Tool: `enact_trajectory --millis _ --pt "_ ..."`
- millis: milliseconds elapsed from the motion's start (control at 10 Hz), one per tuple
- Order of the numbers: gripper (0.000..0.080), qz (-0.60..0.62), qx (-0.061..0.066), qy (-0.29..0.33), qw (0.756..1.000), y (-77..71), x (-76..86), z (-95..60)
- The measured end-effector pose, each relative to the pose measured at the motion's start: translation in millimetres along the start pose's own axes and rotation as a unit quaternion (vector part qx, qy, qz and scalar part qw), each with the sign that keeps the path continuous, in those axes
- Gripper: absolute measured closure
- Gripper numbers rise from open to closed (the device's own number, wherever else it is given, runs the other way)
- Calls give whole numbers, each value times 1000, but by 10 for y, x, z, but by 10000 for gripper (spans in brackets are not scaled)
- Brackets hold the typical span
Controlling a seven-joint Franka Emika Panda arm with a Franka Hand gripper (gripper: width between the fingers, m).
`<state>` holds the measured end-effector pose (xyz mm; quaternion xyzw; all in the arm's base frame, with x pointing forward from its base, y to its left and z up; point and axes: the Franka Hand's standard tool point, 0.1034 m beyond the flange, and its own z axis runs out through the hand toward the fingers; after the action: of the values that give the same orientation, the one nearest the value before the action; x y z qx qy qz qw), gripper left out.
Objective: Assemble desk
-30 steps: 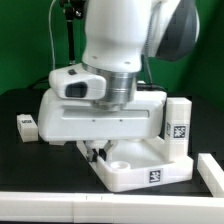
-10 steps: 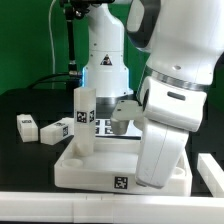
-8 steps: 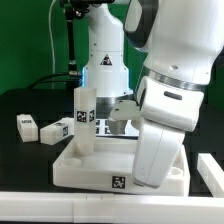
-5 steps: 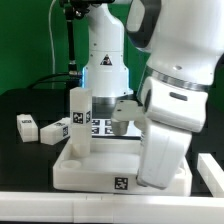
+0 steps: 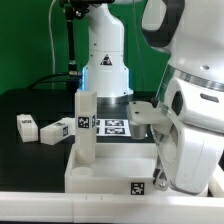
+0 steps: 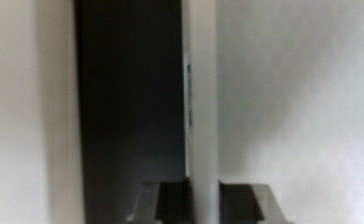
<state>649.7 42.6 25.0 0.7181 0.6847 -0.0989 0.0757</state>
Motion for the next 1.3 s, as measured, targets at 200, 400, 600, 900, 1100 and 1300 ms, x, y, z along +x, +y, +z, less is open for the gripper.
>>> enact_trajectory --millis 200,400,600,900,1100,1300 --pt "737 1 -1 -3 1000 94 14 -28" --pt "737 7 -1 -6 1000 184 25 -74" --pt "737 18 15 -13 1000 191 47 -97" --pt "463 31 5 -12 999 261 38 -251" --pt "288 33 -2 -15 999 311 -45 -410" --pt "182 40 -10 -17 999 358 -181 -566"
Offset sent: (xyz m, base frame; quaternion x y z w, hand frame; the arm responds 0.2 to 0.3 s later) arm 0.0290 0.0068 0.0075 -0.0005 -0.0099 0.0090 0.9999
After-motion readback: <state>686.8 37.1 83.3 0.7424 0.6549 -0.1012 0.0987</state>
